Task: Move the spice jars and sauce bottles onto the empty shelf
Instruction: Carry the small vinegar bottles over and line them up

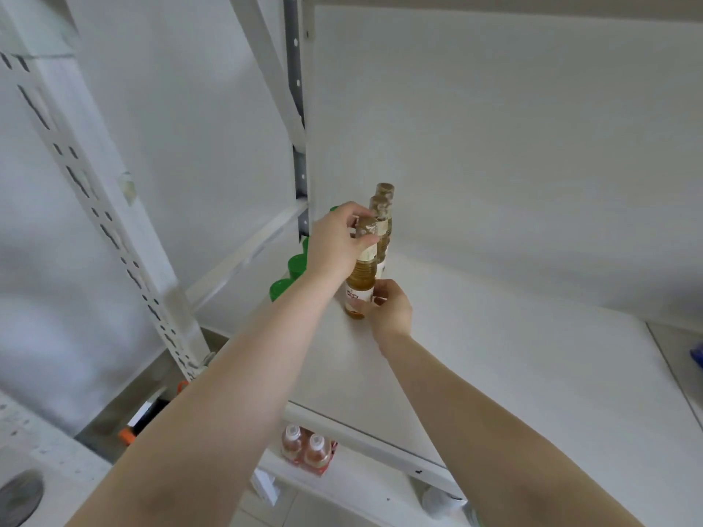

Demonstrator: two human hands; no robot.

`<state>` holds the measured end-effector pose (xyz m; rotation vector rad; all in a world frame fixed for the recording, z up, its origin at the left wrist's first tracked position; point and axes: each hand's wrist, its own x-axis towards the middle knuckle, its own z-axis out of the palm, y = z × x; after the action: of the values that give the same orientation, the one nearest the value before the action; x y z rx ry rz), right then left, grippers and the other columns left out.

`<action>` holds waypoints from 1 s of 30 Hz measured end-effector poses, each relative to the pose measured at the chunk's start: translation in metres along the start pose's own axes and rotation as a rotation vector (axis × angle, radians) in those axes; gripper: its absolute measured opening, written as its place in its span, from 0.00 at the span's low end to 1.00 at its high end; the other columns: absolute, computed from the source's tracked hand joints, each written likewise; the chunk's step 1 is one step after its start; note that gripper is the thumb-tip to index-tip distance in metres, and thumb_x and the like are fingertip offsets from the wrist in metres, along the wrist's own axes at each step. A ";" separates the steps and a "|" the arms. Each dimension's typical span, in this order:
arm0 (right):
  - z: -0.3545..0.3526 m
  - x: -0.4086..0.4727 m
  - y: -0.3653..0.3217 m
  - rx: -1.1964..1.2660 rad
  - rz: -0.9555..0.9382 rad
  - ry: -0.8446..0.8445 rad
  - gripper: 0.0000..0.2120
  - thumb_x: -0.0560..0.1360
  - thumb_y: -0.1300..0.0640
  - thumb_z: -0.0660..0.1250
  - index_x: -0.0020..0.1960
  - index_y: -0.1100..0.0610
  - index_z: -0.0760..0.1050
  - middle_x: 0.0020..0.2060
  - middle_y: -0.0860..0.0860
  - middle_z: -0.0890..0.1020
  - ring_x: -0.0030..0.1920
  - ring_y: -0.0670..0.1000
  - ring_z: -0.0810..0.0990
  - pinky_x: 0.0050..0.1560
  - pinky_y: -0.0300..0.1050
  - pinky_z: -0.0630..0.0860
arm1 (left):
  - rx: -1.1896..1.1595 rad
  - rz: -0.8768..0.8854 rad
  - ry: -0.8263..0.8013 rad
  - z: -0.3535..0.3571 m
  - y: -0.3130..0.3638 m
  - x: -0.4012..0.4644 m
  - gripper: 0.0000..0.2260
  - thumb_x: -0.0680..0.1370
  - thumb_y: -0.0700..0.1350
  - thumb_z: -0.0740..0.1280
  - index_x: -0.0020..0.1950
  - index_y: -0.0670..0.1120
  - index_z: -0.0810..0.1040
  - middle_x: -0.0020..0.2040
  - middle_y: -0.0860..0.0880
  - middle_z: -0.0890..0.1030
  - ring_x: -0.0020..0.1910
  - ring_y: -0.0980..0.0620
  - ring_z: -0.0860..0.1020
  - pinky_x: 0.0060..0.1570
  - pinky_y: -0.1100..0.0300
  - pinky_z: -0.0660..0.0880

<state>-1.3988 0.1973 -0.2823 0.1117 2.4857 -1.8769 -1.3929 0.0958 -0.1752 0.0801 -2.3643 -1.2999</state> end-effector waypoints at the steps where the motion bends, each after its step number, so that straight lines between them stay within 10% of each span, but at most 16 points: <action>1: 0.001 0.002 0.001 0.010 0.011 0.008 0.19 0.66 0.55 0.78 0.53 0.55 0.76 0.46 0.49 0.80 0.46 0.49 0.78 0.49 0.41 0.74 | -0.016 -0.004 -0.009 -0.001 -0.001 0.003 0.14 0.71 0.42 0.74 0.55 0.48 0.79 0.49 0.52 0.81 0.49 0.52 0.79 0.53 0.51 0.77; 23: 0.010 0.019 0.001 -0.055 0.053 0.074 0.20 0.66 0.53 0.78 0.51 0.58 0.74 0.41 0.49 0.78 0.41 0.49 0.76 0.42 0.40 0.70 | -0.115 -0.004 -0.018 0.004 -0.013 0.022 0.15 0.70 0.40 0.75 0.55 0.44 0.78 0.46 0.49 0.80 0.45 0.55 0.78 0.49 0.66 0.76; 30: 0.012 0.015 0.000 -0.062 0.054 0.074 0.21 0.66 0.51 0.77 0.53 0.57 0.73 0.43 0.49 0.78 0.44 0.50 0.77 0.43 0.41 0.71 | -0.105 -0.014 -0.062 0.002 -0.015 0.020 0.17 0.70 0.42 0.75 0.57 0.46 0.76 0.49 0.50 0.79 0.48 0.49 0.81 0.53 0.52 0.79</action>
<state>-1.4135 0.1862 -0.2867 0.2487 2.5583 -1.8061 -1.4144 0.0832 -0.1815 0.0240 -2.3459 -1.4499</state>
